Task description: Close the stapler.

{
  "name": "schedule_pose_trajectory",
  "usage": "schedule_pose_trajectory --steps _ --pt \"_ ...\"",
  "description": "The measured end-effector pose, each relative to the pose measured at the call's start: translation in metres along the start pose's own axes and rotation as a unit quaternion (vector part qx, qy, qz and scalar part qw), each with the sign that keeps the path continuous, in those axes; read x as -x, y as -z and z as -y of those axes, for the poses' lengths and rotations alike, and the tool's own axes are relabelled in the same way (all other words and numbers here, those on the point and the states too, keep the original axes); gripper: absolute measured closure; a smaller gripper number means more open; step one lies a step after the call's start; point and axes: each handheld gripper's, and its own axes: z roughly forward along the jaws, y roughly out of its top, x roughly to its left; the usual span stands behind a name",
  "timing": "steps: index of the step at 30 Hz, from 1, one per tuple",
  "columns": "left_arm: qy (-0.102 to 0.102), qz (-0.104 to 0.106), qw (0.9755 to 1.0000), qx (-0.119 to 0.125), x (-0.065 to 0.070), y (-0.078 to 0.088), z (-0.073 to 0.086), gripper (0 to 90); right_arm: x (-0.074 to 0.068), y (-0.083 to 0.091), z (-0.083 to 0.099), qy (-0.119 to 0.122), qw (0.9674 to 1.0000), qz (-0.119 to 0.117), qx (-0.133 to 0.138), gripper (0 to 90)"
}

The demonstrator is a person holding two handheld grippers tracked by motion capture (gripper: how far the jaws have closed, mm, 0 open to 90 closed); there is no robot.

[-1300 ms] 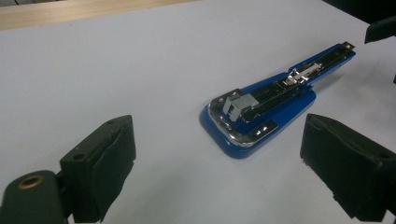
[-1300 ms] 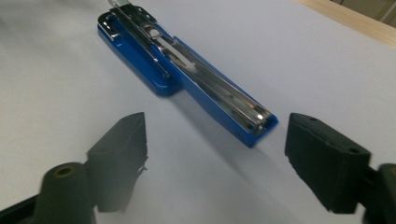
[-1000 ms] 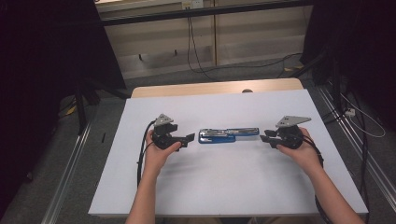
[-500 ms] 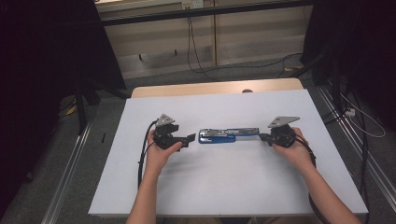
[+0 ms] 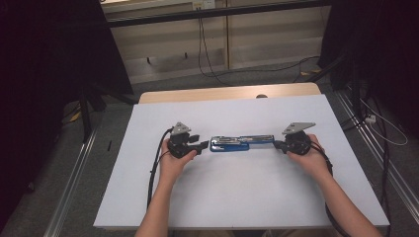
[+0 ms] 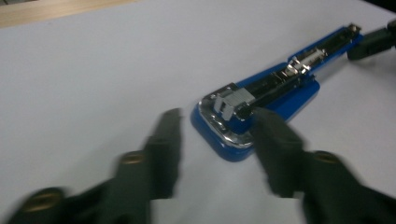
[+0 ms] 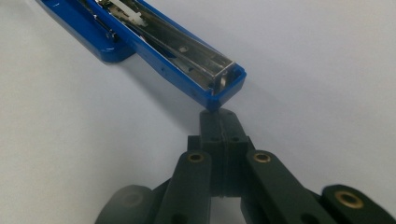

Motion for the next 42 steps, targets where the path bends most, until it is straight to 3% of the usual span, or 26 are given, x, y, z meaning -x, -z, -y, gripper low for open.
schedule_pose_trajectory --steps 3,5,10,16,20,34,38,42 --pt "0.003 0.020 0.9998 0.004 0.003 -0.005 0.001 84.7 0.001 0.000 0.000 -0.001 1.0000 0.000 0.001 90.0" --pt "0.006 0.031 0.9995 0.004 0.005 -0.008 0.001 90.0 0.001 0.000 0.000 -0.001 1.0000 -0.001 0.001 90.0" --pt "-0.006 0.032 0.9994 -0.012 0.010 -0.015 0.003 90.0 0.002 0.000 0.000 -0.002 1.0000 -0.003 0.002 90.0" --pt "-0.012 0.028 0.9995 -0.007 0.013 -0.022 0.004 90.0 0.001 -0.001 0.000 -0.001 1.0000 -0.006 0.002 90.0" --pt "-0.029 0.022 0.9993 -0.009 0.013 -0.026 0.005 90.0 0.002 -0.001 0.000 -0.002 1.0000 -0.008 0.003 90.0" --pt "-0.024 0.029 0.9992 -0.009 0.015 -0.028 0.005 90.0 0.000 -0.001 -0.004 -0.007 0.9998 -0.013 0.012 90.0" --pt "-0.023 0.031 0.9992 -0.007 0.015 -0.028 0.005 90.0 0.000 0.000 -0.007 -0.012 0.9992 -0.023 0.030 90.0" --pt "-0.018 0.033 0.9993 -0.006 0.015 -0.029 0.005 90.0 0.000 0.000 -0.011 -0.048 0.9948 -0.056 0.070 90.0"
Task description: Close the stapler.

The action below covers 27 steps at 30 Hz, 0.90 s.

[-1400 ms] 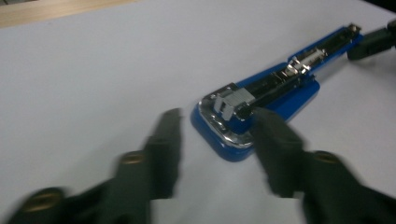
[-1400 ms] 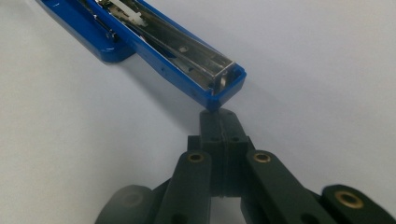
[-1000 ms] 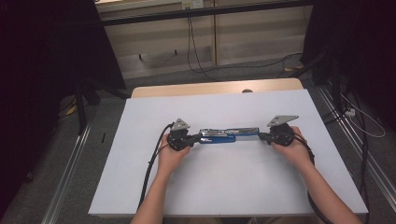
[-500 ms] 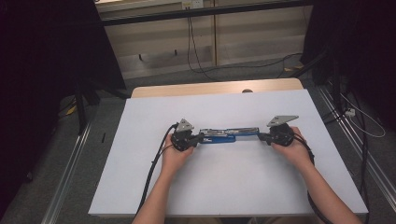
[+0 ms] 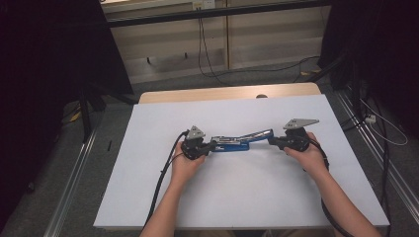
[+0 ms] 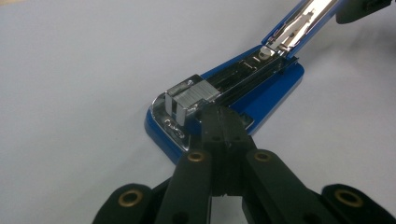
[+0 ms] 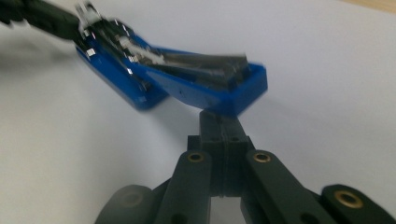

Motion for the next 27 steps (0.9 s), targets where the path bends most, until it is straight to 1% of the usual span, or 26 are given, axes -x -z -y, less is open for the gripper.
schedule_pose_trajectory --steps 1,3,5,7,10,13,15,16,17,19,21,22,23,24,26,27 --pt "0.003 0.001 1.0000 0.001 0.000 0.000 0.000 90.0 -0.001 0.000 -0.001 0.002 1.0000 0.000 0.001 90.0" --pt "0.003 0.001 1.0000 0.000 0.000 0.000 0.000 90.0 -0.002 -0.001 -0.002 0.007 1.0000 -0.001 0.002 90.0" --pt "0.006 0.008 0.9999 0.000 -0.001 0.000 0.000 90.0 -0.001 -0.001 -0.002 0.011 0.9999 0.000 -0.001 90.0" --pt "0.002 0.003 1.0000 -0.002 -0.001 0.000 0.000 90.0 0.000 -0.001 0.000 0.011 0.9999 -0.003 -0.002 90.0" --pt "0.006 0.004 1.0000 -0.001 -0.001 0.000 0.000 90.0 0.001 0.000 0.000 0.010 0.9999 -0.001 -0.001 90.0" --pt "0.007 0.008 0.9999 -0.001 -0.003 0.001 0.000 90.0 0.000 0.001 0.000 0.015 0.9999 -0.002 0.000 90.0" --pt "0.002 0.006 1.0000 -0.004 -0.004 0.002 0.000 90.0 -0.001 0.002 0.000 0.015 0.9999 -0.003 0.001 90.0" --pt "0.013 0.010 0.9999 -0.003 -0.003 0.002 0.001 90.0 -0.001 0.002 0.001 0.013 0.9999 -0.005 0.001 89.8" --pt "0.015 0.011 0.9998 -0.001 -0.004 0.002 0.001 90.0 -0.002 0.002 0.001 0.013 0.9999 -0.007 0.001 89.0" --pt "0.013 0.018 0.9998 -0.001 -0.004 0.004 0.001 90.0 -0.005 0.002 0.001 0.013 0.9999 -0.007 0.001 85.8" --pt "0.024 0.025 0.9994 0.007 -0.004 0.007 0.000 89.7 -0.007 0.003 0.002 0.013 0.9999 -0.008 -0.001 77.7" --pt "0.026 0.027 0.9992 0.012 -0.004 0.009 -0.001 88.1 -0.009 0.004 0.003 0.011 0.9999 -0.009 -0.003 73.5" --pt "0.036 0.030 0.9988 0.016 -0.003 0.012 -0.002 85.6 -0.012 0.005 0.004 0.012 0.9998 -0.012 -0.005 71.4" --pt "0.041 0.034 0.9984 0.018 -0.003 0.015 -0.003 81.8 -0.014 0.007 0.005 0.014 0.9998 -0.012 -0.005 68.4" --pt "0.042 0.033 0.9983 0.021 -0.001 0.020 -0.004 76.0 -0.019 0.012 0.006 0.014 0.9998 -0.010 -0.004 58.9" --pt "0.040 0.032 0.9985 0.021 0.000 0.023 -0.005 70.9 -0.021 0.015 0.005 0.016 0.9998 -0.010 0.000 57.9"
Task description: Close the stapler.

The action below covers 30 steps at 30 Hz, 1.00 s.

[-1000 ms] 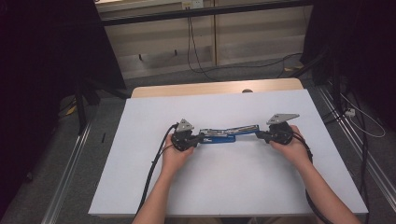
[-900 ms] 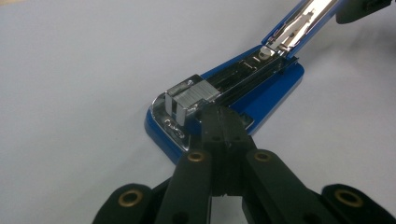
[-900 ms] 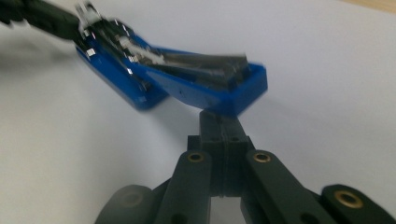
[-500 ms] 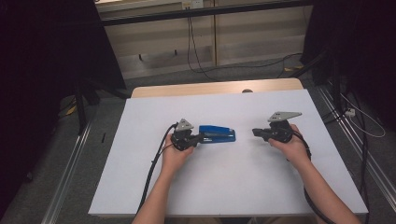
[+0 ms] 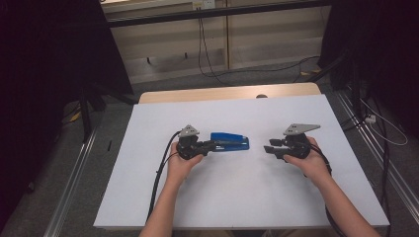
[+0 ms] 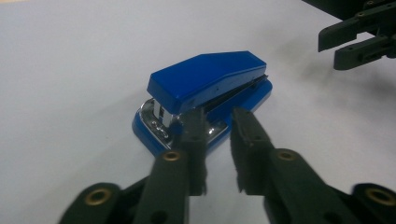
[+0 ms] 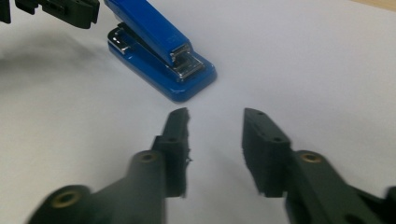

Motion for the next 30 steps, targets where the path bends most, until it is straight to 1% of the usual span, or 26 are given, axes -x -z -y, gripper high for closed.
schedule_pose_trajectory --steps 1,2,4,6,8,9,11,13,15,17,19,20,22,24,26,28,30 --pt "-0.005 0.000 1.0000 0.002 0.001 0.003 0.000 66.2 -0.002 0.003 -0.001 -0.002 1.0000 0.001 0.007 54.7" --pt "-0.012 -0.004 0.9999 0.000 0.003 0.005 -0.001 64.0 -0.004 0.005 -0.001 -0.007 0.9999 0.000 0.014 49.7" --pt "-0.010 -0.008 0.9999 0.002 0.005 0.011 -0.001 54.4 -0.008 0.010 -0.002 -0.017 0.9996 0.000 0.021 44.1" --pt "-0.013 -0.003 0.9999 0.009 0.007 0.017 0.001 52.3 -0.014 0.013 -0.001 -0.010 0.9997 0.003 0.022 38.3" --pt "-0.023 -0.014 0.9996 0.008 0.009 0.024 0.003 46.2 -0.020 0.017 0.002 0.000 0.9997 0.004 0.025 34.3" --pt "-0.023 -0.020 0.9995 0.009 0.010 0.027 0.004 43.5 -0.022 0.018 0.005 0.002 0.9997 0.006 0.022 32.8" --pt "-0.022 -0.028 0.9993 0.014 0.012 0.033 0.006 34.9 -0.025 0.022 0.011 0.004 0.9998 0.013 0.018 29.6" --pt "-0.025 -0.031 0.9990 0.020 0.012 0.040 0.008 33.1 -0.028 0.026 0.016 0.008 0.9998 0.014 0.012 28.8" --pt "-0.029 -0.038 0.9986 0.025 0.014 0.046 0.009 28.3 -0.030 0.030 0.020 0.003 0.9999 0.014 0.009 26.7" --pt "-0.020 -0.035 0.9989 0.025 0.015 0.051 0.011 24.7 -0.032 0.032 0.023 0.004 0.9998 0.017 0.006 25.2" --pt "-0.026 -0.041 0.9986 0.023 0.015 0.056 0.013 23.0 -0.033 0.034 0.025 0.009 0.9998 0.018 0.002 24.2" --pt "-0.022 -0.041 0.9986 0.024 0.015 0.058 0.015 22.1 -0.034 0.035 0.027 0.009 0.9998 0.018 0.001 23.7" --pt "-0.019 -0.042 0.9986 0.026 0.015 0.062 0.017 20.2 -0.036 0.038 0.029 0.010 0.9998 0.017 0.004 21.4" --pt "-0.020 -0.045 0.9985 0.026 0.014 0.067 0.019 18.2 -0.038 0.041 0.031 0.009 0.9997 0.019 0.012 19.3" --pt "-0.020 -0.047 0.9982 0.031 0.014 0.071 0.020 17.1 -0.039 0.045 0.033 0.008 0.9996 0.023 0.012 18.9" --pt "-0.020 -0.050 0.9979 0.037 0.013 0.074 0.022 16.4 -0.041 0.048 0.035 0.010 0.9996 0.022 0.013 18.7" --pt "-0.021 -0.055 0.9978 0.032 0.013 0.078 0.023 15.6 -0.042 0.051 0.038 0.009 0.9996 0.021 0.014 18.4"
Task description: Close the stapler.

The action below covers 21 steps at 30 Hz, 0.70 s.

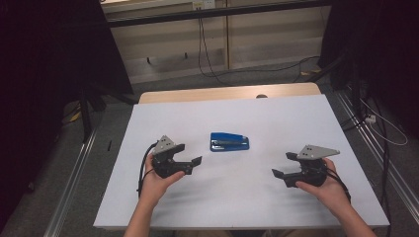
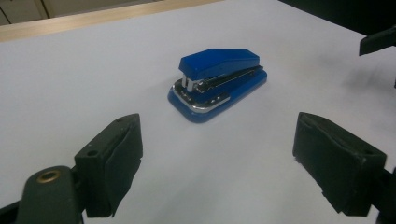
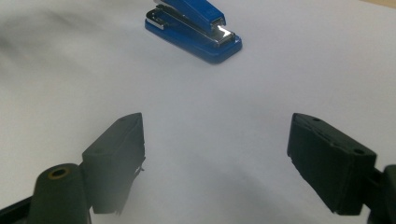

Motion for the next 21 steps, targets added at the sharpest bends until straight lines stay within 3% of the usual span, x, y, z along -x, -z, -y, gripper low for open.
schedule_pose_trajectory --steps 7,13,21 --pt "-0.007 -0.008 0.9999 -0.012 -0.002 0.014 0.010 14.4 -0.006 0.008 0.009 0.002 1.0000 -0.001 0.002 17.2" --pt "0.002 -0.012 0.9999 -0.007 -0.007 0.031 0.020 12.6 -0.011 0.016 0.018 0.003 1.0000 -0.002 0.002 16.3" --pt "-0.001 -0.026 0.9994 -0.021 -0.012 0.053 0.038 12.4 -0.012 0.023 0.022 0.005 0.9999 0.006 0.007 16.0"
